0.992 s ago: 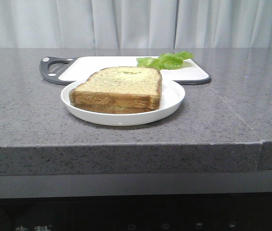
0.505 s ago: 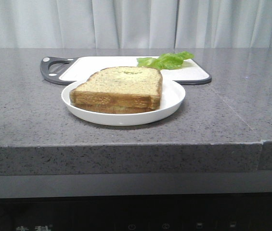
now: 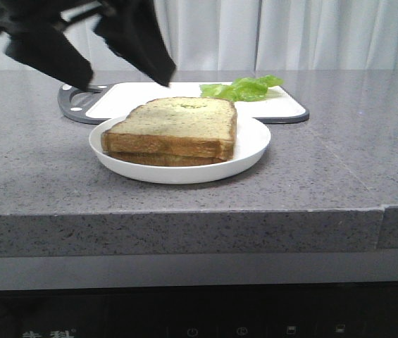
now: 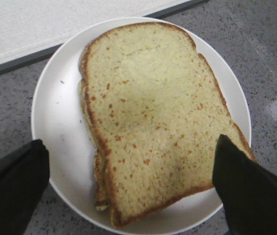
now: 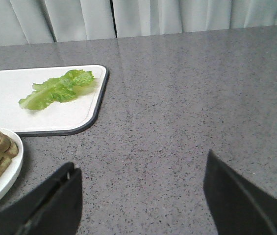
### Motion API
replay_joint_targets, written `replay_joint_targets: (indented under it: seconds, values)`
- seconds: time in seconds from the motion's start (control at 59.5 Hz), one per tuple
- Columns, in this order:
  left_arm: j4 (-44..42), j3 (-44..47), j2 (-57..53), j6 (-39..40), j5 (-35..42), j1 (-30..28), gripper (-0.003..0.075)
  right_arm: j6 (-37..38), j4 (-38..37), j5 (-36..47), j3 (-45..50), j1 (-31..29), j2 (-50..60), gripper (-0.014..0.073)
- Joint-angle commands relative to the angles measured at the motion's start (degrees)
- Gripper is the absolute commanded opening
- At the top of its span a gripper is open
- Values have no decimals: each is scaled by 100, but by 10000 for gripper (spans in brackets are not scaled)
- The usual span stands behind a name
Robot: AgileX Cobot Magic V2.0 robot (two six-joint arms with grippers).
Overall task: Left arm grabs bread, right arm adds lettuce
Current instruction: 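Lower the open left gripper onto the top bread slice and grasp it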
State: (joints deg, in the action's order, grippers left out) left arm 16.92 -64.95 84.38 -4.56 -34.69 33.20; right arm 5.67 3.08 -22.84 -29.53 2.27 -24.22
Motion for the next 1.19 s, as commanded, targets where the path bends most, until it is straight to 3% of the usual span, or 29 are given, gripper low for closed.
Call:
replay_joint_targets:
  seconds: [0.0,0.538,0.69,1.077,1.177]
  values:
    - [112,-333,102,8,197,69,659,2,-83,518,-209,-30,-78,538]
    - [169,-426,701,8,216,69,643,2,-83,545,-209,-30,-78,538]
    - [169,-426,701,8,152,69,503,2,-83,552,-209,-30,-78,538]
    - [169,-426,701,8,76,69,-12,2,-83,586,-209,-30,-78,538]
    - [169,-426,701,8,116,69,-20,2,-83,586,-209,-30,-78,538]
